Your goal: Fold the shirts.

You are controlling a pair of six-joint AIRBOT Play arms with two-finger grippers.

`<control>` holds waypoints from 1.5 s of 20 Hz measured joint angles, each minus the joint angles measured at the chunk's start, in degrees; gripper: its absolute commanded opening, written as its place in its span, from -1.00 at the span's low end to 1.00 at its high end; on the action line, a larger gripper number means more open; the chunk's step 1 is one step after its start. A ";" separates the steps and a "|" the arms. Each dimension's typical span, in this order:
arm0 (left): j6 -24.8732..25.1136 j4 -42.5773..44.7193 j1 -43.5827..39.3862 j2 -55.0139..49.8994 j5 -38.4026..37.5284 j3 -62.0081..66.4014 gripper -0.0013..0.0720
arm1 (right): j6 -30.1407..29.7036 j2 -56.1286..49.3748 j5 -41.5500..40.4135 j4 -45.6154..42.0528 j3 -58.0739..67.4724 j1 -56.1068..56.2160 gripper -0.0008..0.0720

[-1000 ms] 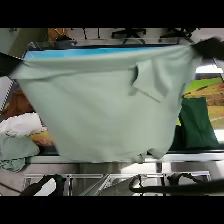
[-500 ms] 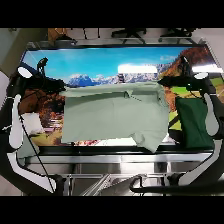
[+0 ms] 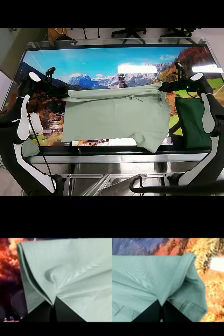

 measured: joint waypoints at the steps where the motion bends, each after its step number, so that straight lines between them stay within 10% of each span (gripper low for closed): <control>1: 0.00 0.46 -0.04 -0.13 0.44 -0.63 -0.93 | 0.44 -0.22 0.15 -0.48 0.02 0.02 -0.93; 5: 0.00 1.68 -0.76 -0.37 2.29 -2.12 -0.86 | 1.51 -0.70 0.90 -1.81 0.07 0.55 -0.87; 7: 0.02 2.45 -1.31 -0.42 2.80 -2.38 0.69 | 1.55 -0.72 1.20 -2.29 0.09 1.11 -0.27; 8: 0.00 2.45 -1.44 -0.28 2.73 -2.47 0.70 | 1.73 -0.46 1.40 -2.29 0.11 1.38 -0.27; 18: -5.44 6.86 4.66 16.37 -9.66 -17.03 0.68 | 11.17 18.43 14.36 -6.21 -6.75 -5.05 -0.27; 21: -5.40 6.84 6.91 24.04 -8.72 -32.35 0.68 | 15.58 26.43 17.16 -7.69 -16.85 -10.64 0.46; 27: -0.31 -2.36 8.24 31.76 -0.33 -53.29 0.66 | 21.11 39.28 17.88 -8.66 -39.39 -19.74 0.46; 30: 1.95 -6.75 8.02 32.41 3.45 -57.53 -0.88 | 21.51 42.69 15.91 -7.08 -50.64 -19.91 0.45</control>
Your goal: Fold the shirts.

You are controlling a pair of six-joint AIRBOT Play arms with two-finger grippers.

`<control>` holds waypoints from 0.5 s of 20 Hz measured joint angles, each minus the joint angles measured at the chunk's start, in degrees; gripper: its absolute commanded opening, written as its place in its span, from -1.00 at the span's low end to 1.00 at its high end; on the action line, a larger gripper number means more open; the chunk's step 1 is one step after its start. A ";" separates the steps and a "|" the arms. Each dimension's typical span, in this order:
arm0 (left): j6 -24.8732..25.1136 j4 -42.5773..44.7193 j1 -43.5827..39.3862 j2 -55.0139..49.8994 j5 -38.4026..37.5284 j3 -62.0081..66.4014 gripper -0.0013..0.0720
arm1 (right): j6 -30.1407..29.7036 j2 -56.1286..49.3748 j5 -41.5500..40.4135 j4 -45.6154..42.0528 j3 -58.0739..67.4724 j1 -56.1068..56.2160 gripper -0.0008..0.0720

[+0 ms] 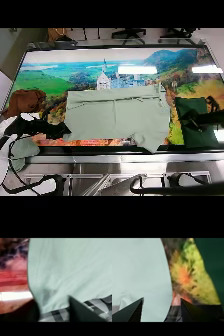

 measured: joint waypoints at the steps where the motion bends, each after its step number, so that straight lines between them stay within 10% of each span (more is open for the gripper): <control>1: 0.76 -0.20 -0.11 0.09 0.90 -0.55 -0.92 | -0.07 0.61 -0.59 0.94 -3.67 0.59 0.45; 10: 2.64 -2.38 -0.24 0.44 2.12 0.81 -0.93 | -3.06 -1.64 -6.97 7.34 -18.62 12.15 0.10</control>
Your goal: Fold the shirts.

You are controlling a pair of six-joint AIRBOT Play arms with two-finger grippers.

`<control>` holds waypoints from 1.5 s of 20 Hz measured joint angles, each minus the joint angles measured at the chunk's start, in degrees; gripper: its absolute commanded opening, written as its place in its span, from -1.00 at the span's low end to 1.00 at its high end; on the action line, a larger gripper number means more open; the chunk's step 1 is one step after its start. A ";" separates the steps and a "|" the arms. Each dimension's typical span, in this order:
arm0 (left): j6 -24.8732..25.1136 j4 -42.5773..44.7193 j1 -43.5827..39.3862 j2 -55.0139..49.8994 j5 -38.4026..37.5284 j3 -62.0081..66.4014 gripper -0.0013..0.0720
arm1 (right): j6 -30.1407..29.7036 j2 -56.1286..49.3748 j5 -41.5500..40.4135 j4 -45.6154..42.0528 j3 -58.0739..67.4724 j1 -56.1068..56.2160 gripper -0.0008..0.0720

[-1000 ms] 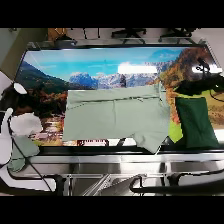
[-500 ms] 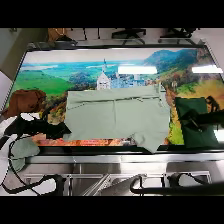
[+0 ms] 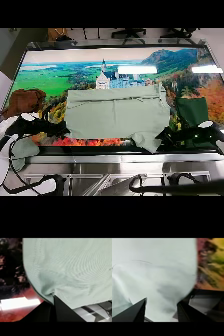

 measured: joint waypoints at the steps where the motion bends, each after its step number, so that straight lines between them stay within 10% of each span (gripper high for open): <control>1: 0.00 -0.11 0.00 0.00 -0.09 0.07 -0.93 | -1.03 -0.70 -0.61 1.20 -0.35 1.11 -0.70; 6: -0.13 1.22 0.70 1.31 -2.32 0.15 -0.94 | -4.52 -0.02 -1.86 2.71 0.70 3.37 -0.93; 16: -10.14 18.60 1.22 13.94 -14.56 0.83 -0.94 | 11.80 14.34 11.30 -18.34 4.90 3.87 -0.93; 30: -9.99 12.44 -4.02 -7.15 -11.80 29.53 -0.93 | -9.20 -12.63 -9.92 -1.99 35.23 9.94 -0.91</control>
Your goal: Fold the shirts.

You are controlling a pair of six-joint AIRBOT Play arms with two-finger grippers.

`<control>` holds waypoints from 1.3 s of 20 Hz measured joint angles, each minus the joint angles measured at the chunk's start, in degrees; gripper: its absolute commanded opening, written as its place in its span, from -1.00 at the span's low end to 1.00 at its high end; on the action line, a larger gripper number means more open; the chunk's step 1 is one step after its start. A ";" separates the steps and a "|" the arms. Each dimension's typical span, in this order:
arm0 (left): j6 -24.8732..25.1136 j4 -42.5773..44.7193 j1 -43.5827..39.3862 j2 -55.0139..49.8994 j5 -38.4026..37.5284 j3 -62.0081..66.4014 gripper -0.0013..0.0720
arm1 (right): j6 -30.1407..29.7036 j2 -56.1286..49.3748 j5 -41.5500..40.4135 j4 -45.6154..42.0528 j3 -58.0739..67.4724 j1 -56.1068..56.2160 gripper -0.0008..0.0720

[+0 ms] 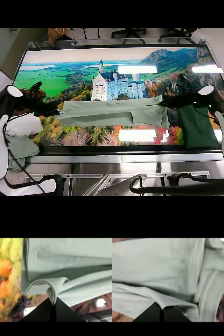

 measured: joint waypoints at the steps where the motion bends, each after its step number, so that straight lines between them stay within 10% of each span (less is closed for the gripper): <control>1: 0.00 -0.22 -0.57 -2.69 0.52 1.81 -0.93 | -0.90 -2.36 -1.18 0.33 0.66 0.20 -0.91; 3: 0.00 -0.42 -1.51 -8.11 0.81 5.29 -0.92 | -2.67 -6.16 -3.54 0.59 1.53 0.48 -0.78; 5: -0.02 -0.44 -1.95 -11.98 1.05 7.93 -0.74 | -3.85 -8.44 -5.55 0.63 2.25 0.52 -0.07; 6: 0.00 -0.44 -2.08 -13.31 0.98 8.96 0.37 | -4.24 -8.96 -5.70 0.66 2.93 0.37 0.22; 7: 0.00 -0.48 -2.19 -14.36 0.70 9.97 0.87 | -4.42 -9.05 -5.49 0.76 3.85 0.02 0.53; 9: -0.02 -0.83 -2.32 -15.19 -0.81 11.85 0.87 | -4.63 -8.46 -3.26 0.85 5.79 -1.42 0.81; 19: -0.02 -0.85 -1.62 -7.48 -4.90 16.02 0.86 | -3.56 -14.60 9.42 5.53 8.85 -11.10 0.81; 22: -0.22 -0.85 -1.60 -5.22 -6.16 16.13 0.49 | -6.69 -17.90 12.44 11.85 9.01 -11.02 0.81; 26: -0.55 -1.01 -4.04 -3.10 -6.34 16.17 0.49 | -9.88 -19.76 14.08 14.86 9.03 -8.66 0.50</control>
